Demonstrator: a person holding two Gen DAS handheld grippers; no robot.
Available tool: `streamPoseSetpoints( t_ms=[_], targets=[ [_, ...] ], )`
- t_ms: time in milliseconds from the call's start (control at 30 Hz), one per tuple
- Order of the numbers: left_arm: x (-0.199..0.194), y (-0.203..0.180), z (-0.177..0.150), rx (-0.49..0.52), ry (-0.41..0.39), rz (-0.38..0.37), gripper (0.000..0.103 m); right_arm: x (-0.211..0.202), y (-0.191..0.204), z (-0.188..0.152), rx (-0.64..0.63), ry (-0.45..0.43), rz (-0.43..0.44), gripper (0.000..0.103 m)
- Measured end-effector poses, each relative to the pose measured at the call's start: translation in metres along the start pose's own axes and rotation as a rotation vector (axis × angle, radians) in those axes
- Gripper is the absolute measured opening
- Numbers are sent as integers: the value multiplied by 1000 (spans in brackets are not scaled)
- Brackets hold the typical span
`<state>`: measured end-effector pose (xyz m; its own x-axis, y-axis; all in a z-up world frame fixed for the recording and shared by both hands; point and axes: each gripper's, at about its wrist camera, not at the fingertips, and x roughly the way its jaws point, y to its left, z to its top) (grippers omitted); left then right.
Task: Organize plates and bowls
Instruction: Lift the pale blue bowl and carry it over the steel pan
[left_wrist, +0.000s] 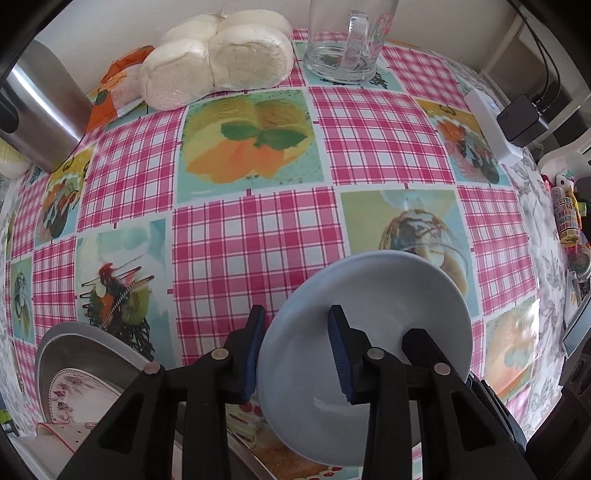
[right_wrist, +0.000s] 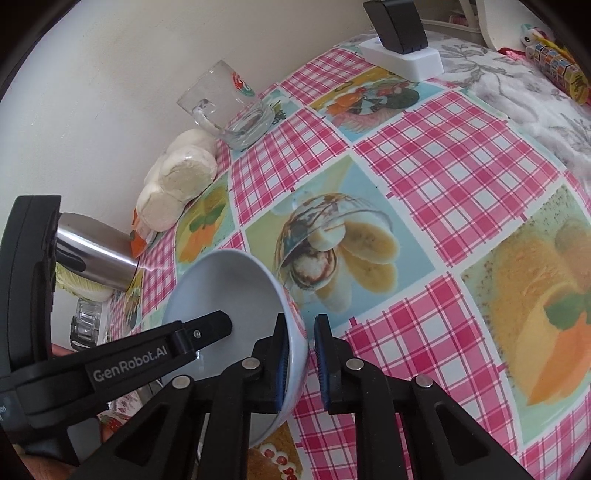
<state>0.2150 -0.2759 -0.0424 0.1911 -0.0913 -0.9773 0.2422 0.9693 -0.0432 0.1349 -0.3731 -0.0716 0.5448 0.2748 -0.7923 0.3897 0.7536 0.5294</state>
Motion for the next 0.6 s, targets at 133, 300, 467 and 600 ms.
streamPoseSetpoints(
  t_ms=[133,300,467,600],
  targets=[
    [1,-3,-7,-13,-34,-11,36,2,2,-1,0,7,5,15],
    [-3,14,-18,-8,-72,-20,31,4,5,-3,4,31,15,15],
    [-7,19,-27,-23,-76,-30,30,-1,5,-4,9,39,17,15],
    [-20,24,-31,-35,-92,-49,29,-9,6,-4,8,36,15,15]
  ],
)
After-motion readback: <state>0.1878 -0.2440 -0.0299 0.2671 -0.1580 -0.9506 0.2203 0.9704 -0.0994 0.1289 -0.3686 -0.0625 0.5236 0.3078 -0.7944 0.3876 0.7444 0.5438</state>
